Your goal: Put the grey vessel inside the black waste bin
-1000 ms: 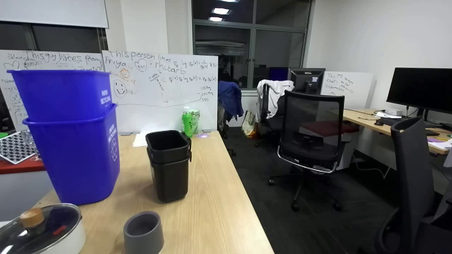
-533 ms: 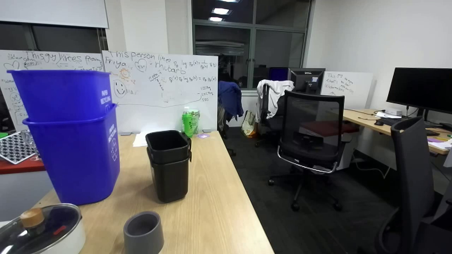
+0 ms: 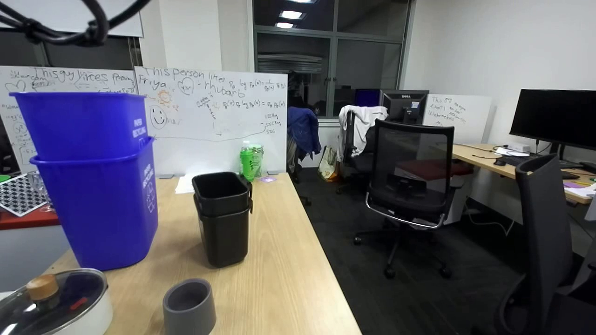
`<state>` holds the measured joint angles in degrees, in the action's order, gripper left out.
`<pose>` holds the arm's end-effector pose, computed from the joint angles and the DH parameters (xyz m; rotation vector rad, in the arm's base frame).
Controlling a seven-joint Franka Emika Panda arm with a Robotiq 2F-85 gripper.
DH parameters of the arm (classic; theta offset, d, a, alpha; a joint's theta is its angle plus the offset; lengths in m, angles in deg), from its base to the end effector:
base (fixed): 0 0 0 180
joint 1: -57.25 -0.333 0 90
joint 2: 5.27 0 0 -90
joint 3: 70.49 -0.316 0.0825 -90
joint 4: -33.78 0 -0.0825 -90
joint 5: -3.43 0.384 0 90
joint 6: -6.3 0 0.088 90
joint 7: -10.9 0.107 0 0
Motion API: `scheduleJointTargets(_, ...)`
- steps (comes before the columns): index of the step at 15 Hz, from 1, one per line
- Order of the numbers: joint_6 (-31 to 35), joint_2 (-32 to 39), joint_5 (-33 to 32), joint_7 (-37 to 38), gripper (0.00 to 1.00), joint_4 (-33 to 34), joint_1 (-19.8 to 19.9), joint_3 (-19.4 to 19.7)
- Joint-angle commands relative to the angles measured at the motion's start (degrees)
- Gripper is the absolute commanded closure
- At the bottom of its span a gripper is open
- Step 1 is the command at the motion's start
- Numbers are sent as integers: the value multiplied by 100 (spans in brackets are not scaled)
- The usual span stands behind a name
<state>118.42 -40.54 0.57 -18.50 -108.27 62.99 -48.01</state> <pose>0.3301 -0.1925 0.4899 -3.0011 -0.1476 -0.1979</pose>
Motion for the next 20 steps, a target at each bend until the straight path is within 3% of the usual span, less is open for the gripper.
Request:
scheduleJointTargets(1,-11,9,53,-41,0,10,85,-76)
scheduleJointTargets(10,88,17,8,5,0,-53,128,-77)
scheduleJointTargets(20,398,392,157,-280,0,-581,258,342)
